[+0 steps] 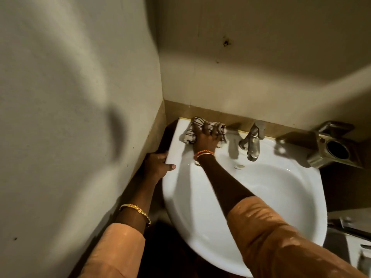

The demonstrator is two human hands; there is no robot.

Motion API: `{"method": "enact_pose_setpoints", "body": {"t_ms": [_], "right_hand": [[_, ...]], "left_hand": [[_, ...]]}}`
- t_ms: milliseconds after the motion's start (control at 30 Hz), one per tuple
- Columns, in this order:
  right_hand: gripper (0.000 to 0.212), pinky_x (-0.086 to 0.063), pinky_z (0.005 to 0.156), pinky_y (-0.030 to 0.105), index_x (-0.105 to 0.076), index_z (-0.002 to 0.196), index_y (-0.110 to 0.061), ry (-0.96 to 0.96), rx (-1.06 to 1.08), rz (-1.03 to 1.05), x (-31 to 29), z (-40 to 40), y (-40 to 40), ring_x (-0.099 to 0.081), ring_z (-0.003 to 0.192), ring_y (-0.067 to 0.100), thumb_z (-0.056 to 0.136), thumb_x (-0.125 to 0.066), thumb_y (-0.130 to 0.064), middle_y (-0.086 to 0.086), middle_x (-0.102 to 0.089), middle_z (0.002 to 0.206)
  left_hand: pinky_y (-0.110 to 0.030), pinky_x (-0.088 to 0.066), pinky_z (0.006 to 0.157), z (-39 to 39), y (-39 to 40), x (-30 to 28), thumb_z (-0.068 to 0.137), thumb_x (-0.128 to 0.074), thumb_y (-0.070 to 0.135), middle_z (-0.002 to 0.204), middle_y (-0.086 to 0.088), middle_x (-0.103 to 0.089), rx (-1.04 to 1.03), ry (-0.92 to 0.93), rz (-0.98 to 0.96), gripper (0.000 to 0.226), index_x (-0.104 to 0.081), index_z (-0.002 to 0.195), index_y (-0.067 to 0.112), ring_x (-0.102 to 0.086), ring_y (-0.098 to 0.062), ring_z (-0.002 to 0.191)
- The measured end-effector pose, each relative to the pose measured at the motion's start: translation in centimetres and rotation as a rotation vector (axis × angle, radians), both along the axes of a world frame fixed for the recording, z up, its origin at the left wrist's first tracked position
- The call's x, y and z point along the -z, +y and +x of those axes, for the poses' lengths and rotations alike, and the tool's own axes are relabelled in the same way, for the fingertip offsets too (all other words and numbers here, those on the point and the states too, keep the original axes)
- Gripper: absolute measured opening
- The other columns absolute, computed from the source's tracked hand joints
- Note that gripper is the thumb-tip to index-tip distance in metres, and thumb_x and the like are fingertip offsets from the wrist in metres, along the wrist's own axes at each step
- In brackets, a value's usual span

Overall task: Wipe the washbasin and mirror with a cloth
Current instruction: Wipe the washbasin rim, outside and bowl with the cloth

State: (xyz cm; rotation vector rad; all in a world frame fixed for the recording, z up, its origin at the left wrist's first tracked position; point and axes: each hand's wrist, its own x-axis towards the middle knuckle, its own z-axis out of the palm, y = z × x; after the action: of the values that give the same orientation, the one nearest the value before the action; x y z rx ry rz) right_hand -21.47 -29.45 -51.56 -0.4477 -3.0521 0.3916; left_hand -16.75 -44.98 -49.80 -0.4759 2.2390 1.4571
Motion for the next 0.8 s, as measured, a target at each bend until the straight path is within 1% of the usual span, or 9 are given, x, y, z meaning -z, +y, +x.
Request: {"method": "enact_pose_setpoints", "body": {"t_ms": [100,233,333,367,467,533,633,700,800], "right_hand": [[0.049,-0.010,0.112,0.059,-0.031,0.144,-0.029,-0.012,-0.057,-0.013,-0.1,-1.8,-3.6,-0.005,0.143,0.045,0.097,-0.040,-0.016,0.014,-0.016,0.157],[0.053,-0.009,0.112,0.060,-0.025,0.147,-0.027,-0.074,-0.129,0.042,-0.3,-2.3,-3.0,-0.002,0.143,0.046,0.097,-0.041,-0.018,0.015,-0.012,0.158],[0.053,-0.007,0.112,0.060,-0.024,0.147,-0.028,-0.113,-0.143,0.045,-0.5,-2.2,-2.9,-0.001,0.143,0.046,0.097,-0.040,-0.019,0.014,-0.010,0.158],[0.053,-0.006,0.112,0.061,-0.023,0.147,-0.029,-0.123,-0.160,0.048,-0.7,-2.2,-2.9,0.000,0.143,0.046,0.098,-0.038,-0.018,0.014,-0.008,0.159],[0.056,-0.004,0.112,0.061,-0.018,0.149,-0.030,-0.141,-0.293,0.070,-1.0,-1.0,-2.9,0.004,0.143,0.046,0.098,-0.037,-0.015,0.013,-0.004,0.159],[0.061,-0.004,0.113,0.062,-0.017,0.149,-0.030,-0.127,-0.386,0.068,-0.6,1.6,-3.6,0.005,0.142,0.047,0.096,-0.045,-0.017,0.013,-0.002,0.159],[0.071,-0.006,0.113,0.064,-0.015,0.149,-0.030,-0.087,-0.460,0.035,0.1,5.0,-4.2,0.009,0.141,0.048,0.091,-0.053,-0.015,0.013,0.001,0.159],[0.070,-0.005,0.112,0.064,-0.013,0.149,-0.031,-0.096,-0.476,0.091,0.1,3.4,-3.1,0.011,0.142,0.047,0.092,-0.049,-0.011,0.010,0.002,0.160],[0.068,-0.004,0.111,0.065,-0.010,0.149,-0.033,-0.148,-0.424,0.147,-0.7,-0.6,-1.5,0.011,0.142,0.046,0.095,-0.040,-0.007,0.007,0.001,0.160]], "left_hand": [[-0.050,-0.049,0.098,-0.1,0.1,0.4,0.067,-0.080,0.000,0.132,-0.017,-0.058,0.014,0.019,-0.042,0.070,-0.052,0.131,0.004,-0.058,-0.031,0.119],[-0.047,-0.051,0.094,-0.2,0.2,0.2,0.068,-0.078,-0.003,0.126,-0.017,-0.062,0.013,0.035,-0.058,0.064,-0.056,0.128,0.002,-0.061,-0.032,0.112],[-0.041,-0.050,0.093,-0.3,0.2,0.2,0.070,-0.077,-0.003,0.127,-0.016,-0.062,0.008,0.007,-0.053,0.063,-0.056,0.128,0.002,-0.059,-0.033,0.112],[-0.041,-0.050,0.094,-0.2,0.2,0.3,0.069,-0.077,-0.002,0.127,-0.016,-0.062,0.002,-0.001,-0.051,0.063,-0.055,0.129,0.002,-0.060,-0.033,0.113],[-0.050,-0.050,0.094,-0.2,0.3,0.4,0.065,-0.083,0.007,0.128,-0.016,-0.061,-0.041,-0.006,-0.097,0.077,-0.048,0.133,0.003,-0.059,-0.036,0.114],[-0.051,-0.049,0.097,-0.2,0.4,0.5,0.062,-0.084,0.009,0.131,-0.017,-0.058,-0.075,0.007,-0.113,0.087,-0.039,0.136,0.004,-0.055,-0.037,0.119],[-0.051,-0.050,0.096,0.0,0.4,0.8,0.058,-0.087,0.013,0.129,-0.017,-0.059,-0.079,0.058,-0.128,0.090,-0.038,0.133,0.006,-0.056,-0.036,0.119],[-0.049,-0.050,0.096,0.3,0.3,0.7,0.059,-0.087,0.012,0.127,-0.018,-0.060,-0.077,0.070,-0.140,0.092,-0.036,0.135,0.004,-0.058,-0.035,0.116],[-0.045,-0.048,0.097,0.9,0.4,0.5,0.064,-0.084,0.008,0.128,-0.022,-0.059,-0.099,0.044,-0.102,0.092,-0.032,0.140,0.001,-0.058,-0.036,0.116]]}}
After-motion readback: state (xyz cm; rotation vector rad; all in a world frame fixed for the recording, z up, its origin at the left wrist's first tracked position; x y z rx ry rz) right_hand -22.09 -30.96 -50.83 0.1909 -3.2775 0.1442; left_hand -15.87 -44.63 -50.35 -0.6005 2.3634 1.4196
